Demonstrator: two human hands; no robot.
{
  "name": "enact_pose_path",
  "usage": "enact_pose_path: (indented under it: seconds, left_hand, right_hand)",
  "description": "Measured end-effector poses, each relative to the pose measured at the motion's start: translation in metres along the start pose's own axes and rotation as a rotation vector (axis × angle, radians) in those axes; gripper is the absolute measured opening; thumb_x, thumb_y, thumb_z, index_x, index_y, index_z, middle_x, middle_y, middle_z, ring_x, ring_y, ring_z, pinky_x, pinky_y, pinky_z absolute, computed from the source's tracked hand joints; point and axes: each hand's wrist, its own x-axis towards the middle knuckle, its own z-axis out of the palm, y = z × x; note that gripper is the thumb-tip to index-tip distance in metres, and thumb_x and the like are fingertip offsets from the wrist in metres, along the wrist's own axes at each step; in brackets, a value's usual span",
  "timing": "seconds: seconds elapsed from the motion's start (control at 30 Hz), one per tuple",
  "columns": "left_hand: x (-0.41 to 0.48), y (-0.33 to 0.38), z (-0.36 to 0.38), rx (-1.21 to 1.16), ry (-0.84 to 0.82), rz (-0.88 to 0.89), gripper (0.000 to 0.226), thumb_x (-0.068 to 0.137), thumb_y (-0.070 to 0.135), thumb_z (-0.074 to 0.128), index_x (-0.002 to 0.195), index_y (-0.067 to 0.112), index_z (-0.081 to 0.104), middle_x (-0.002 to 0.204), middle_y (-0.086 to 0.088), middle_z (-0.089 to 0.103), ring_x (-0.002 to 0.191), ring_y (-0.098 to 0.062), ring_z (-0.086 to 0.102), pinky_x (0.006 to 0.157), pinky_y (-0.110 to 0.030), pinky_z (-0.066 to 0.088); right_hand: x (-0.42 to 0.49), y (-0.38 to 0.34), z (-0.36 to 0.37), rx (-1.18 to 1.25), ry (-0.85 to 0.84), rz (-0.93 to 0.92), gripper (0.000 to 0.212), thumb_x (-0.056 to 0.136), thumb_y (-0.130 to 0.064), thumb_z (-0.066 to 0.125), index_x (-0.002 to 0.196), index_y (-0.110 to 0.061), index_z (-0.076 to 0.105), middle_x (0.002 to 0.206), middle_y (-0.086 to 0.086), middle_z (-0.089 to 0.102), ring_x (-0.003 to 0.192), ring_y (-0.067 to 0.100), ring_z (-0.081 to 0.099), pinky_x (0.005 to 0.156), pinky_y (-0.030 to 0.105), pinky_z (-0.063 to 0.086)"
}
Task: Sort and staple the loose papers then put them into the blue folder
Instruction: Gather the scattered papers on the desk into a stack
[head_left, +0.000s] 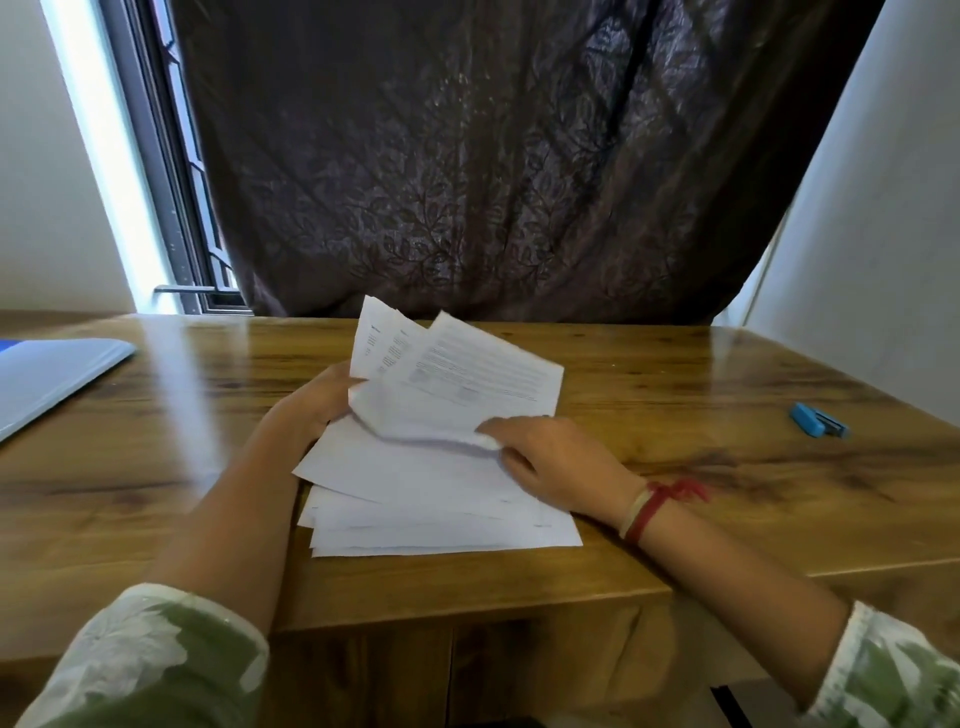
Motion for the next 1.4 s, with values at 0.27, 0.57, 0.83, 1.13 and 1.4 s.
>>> enact_pose_path:
  seconds: [0.27, 0.57, 0.83, 1.13, 1.4]
  left_hand:
    - [0.002, -0.005, -0.005, 0.051, -0.111, 0.1, 0.051, 0.077, 0.04, 0.072, 0.125, 0.023, 0.062, 0.128, -0.001, 0.064, 0.12, -0.025, 0.058, 0.106, -0.052, 0.042]
    - [-0.019, 0.008, -0.004, -0.189, -0.033, 0.336, 0.059, 0.072, 0.024, 0.083, 0.124, 0.013, 0.056, 0.114, 0.003, 0.071, 0.109, -0.017, 0.066, 0.084, -0.03, 0.056]
    - [-0.012, 0.014, -0.002, -0.286, 0.265, 0.276, 0.033, 0.092, 0.006, 0.062, 0.121, 0.02, 0.058, 0.106, 0.009, 0.069, 0.095, -0.008, 0.067, 0.075, -0.023, 0.058]
    - [-0.011, 0.024, 0.001, -0.342, 0.347, 0.263, 0.039, 0.091, 0.009, 0.059, 0.129, 0.014, 0.054, 0.119, -0.006, 0.067, 0.108, -0.025, 0.066, 0.09, -0.045, 0.055]
    - [-0.014, 0.03, 0.006, -0.334, 0.376, 0.349, 0.049, 0.081, 0.007, 0.058, 0.13, 0.011, 0.053, 0.122, -0.006, 0.067, 0.112, -0.024, 0.064, 0.09, -0.039, 0.056]
  right_hand:
    - [-0.002, 0.02, 0.009, 0.246, -0.347, 0.0, 0.047, 0.095, -0.05, 0.041, 0.138, -0.034, 0.048, 0.144, -0.013, 0.048, 0.131, 0.006, 0.043, 0.111, 0.028, 0.036]
    - [0.079, 0.054, -0.015, 0.785, 0.379, 0.745, 0.066, 0.087, -0.034, 0.07, 0.144, -0.023, 0.036, 0.147, 0.002, 0.04, 0.133, 0.025, 0.042, 0.1, 0.033, 0.04]
    - [0.099, 0.061, 0.002, 1.229, 0.07, 0.811, 0.03, 0.091, -0.022, 0.065, 0.12, -0.013, 0.061, 0.118, 0.009, 0.067, 0.106, 0.03, 0.064, 0.097, 0.051, 0.05]
    - [0.095, 0.046, 0.002, 1.014, 0.105, 0.766, 0.03, 0.096, -0.004, 0.051, 0.125, -0.01, 0.052, 0.118, 0.009, 0.059, 0.095, 0.025, 0.061, 0.071, 0.029, 0.051]
    - [0.095, 0.033, -0.006, 1.056, 0.443, 0.621, 0.024, 0.1, -0.004, 0.041, 0.113, -0.023, 0.044, 0.101, -0.007, 0.052, 0.088, 0.008, 0.051, 0.067, 0.017, 0.042]
